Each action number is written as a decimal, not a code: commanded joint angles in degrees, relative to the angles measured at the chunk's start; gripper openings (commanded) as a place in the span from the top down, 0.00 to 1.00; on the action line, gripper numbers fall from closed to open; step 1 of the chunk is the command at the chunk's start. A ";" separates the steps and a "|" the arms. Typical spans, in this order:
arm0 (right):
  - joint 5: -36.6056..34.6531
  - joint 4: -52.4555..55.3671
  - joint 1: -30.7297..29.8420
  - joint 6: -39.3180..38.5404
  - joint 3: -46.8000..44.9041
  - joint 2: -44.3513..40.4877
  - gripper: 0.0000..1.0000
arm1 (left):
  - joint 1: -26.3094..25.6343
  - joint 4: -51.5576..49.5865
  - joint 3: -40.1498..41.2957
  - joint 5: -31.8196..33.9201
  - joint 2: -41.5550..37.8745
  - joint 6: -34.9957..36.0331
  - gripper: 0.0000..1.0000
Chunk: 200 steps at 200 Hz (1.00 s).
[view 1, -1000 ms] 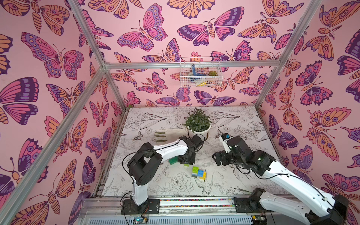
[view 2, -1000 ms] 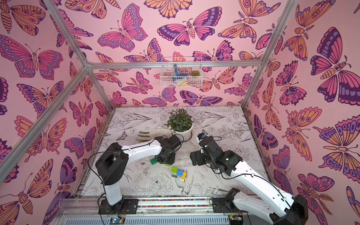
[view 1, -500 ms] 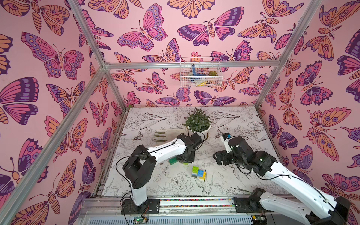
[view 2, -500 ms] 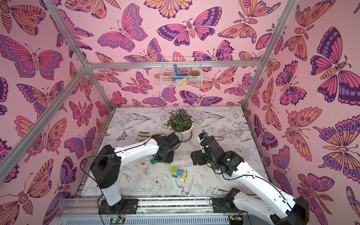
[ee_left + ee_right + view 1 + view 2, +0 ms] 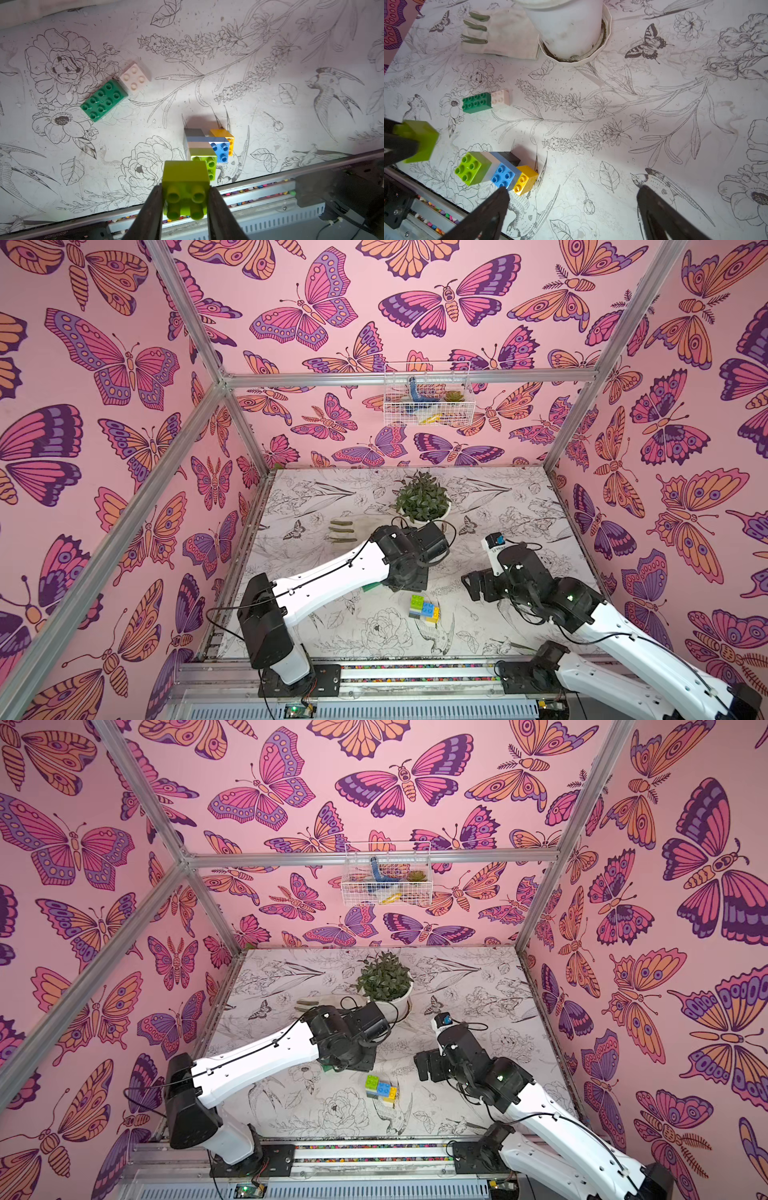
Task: Assemble a giraffe with lego
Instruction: Assemble the lego brick with the lego brick.
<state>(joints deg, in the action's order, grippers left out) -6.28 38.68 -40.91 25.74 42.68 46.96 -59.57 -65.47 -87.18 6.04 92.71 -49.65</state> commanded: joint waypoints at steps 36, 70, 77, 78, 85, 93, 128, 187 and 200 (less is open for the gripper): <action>-1.45 1.23 0.42 1.09 -0.78 -1.50 0.00 | -2.95 -4.14 -1.86 0.15 4.56 -4.34 0.66; -0.47 1.11 0.39 0.96 -1.32 -1.82 0.01 | -3.72 -4.03 -2.24 0.18 7.00 -4.20 0.66; -0.40 1.17 0.40 0.80 -1.37 -1.94 0.01 | -3.81 -3.98 -2.61 0.22 7.37 -4.15 0.66; -0.35 1.15 0.39 0.80 -1.37 -1.95 0.01 | -3.80 -3.97 -2.67 0.21 7.39 -4.14 0.66; 0.00 1.14 0.43 0.58 -1.40 -2.13 0.01 | -3.80 -4.02 -3.25 0.28 7.89 -3.88 0.66; 0.56 1.12 0.40 0.26 -1.53 -2.30 0.01 | -3.85 -4.04 -3.73 0.37 8.31 -3.75 0.66; 3.58 0.45 0.44 -0.72 -2.75 -1.95 0.01 | -3.98 -3.96 -3.79 0.28 9.37 -2.32 0.66; 4.04 -0.60 0.45 0.20 -4.04 -2.73 0.01 | -4.08 -3.96 -3.26 -1.01 9.50 -1.04 0.66; 4.09 -1.01 0.39 0.52 -4.27 -2.97 0.01 | -4.07 -3.94 -3.09 -1.30 9.68 -0.76 0.66</action>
<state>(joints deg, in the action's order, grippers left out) -2.66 38.33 -40.88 25.54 39.05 44.77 -63.42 -67.72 -90.39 5.50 101.49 -51.70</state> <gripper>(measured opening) 0.989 0.352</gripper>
